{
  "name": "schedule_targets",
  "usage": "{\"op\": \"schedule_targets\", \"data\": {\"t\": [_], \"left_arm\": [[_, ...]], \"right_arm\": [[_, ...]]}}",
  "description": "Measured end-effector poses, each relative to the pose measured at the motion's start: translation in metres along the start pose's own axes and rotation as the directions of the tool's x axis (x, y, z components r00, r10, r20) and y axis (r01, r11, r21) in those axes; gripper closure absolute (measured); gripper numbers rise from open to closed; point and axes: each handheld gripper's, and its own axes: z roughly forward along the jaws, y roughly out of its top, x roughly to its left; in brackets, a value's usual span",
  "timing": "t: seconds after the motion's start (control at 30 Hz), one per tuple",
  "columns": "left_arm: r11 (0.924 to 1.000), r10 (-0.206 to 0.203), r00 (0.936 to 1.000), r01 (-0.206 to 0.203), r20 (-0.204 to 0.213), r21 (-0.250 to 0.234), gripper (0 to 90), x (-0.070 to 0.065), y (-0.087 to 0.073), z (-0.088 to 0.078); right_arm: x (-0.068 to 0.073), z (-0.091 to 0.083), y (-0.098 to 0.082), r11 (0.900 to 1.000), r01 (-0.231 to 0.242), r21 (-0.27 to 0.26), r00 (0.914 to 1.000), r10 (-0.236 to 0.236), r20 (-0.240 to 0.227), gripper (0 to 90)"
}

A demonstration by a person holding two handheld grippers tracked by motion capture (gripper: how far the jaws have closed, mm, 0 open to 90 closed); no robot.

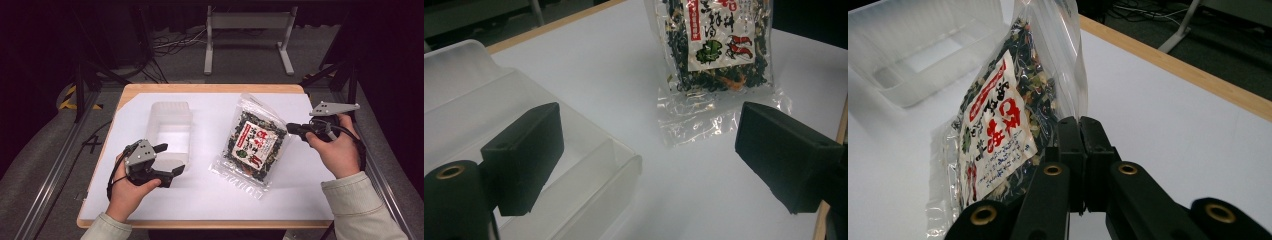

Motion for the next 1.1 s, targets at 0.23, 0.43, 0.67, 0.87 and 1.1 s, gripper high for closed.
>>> {"op": "schedule_targets", "data": {"t": [0.23,0.43,0.67,0.87,1.1], "left_arm": [[1.0,0.003,1.0,-0.003,-0.001,-0.004,13.1,0.001,0.003,0.0],[1.0,0.003,1.0,-0.003,-0.004,-0.009,13.1,0.001,0.005,0.002],[0.9998,0.003,1.0,-0.003,-0.009,-0.02,12.6,0.003,0.009,0.002],[0.9952,0.062,0.9967,-0.058,0.052,-0.08,6.4,0.005,0.022,0.007],[0.994,0.069,0.9925,-0.06,0.101,-0.091,6.3,0.002,0.033,0.018]], "right_arm": [[0.008,-0.016,0.011,0.998,0.011,-0.067,0.9981,-0.015,-0.059,89.5],[0.016,-0.028,0.021,0.992,0.054,-0.116,0.9919,-0.066,-0.109,89.5],[0.015,-0.04,0.031,0.983,0.112,-0.148,0.984,-0.13,-0.121,89.5],[0.014,-0.05,0.041,0.973,0.148,-0.176,0.9761,-0.172,-0.133,89.4],[0.019,-0.053,0.047,0.962,0.178,-0.209,0.9638,-0.214,-0.16,89.4]]}}
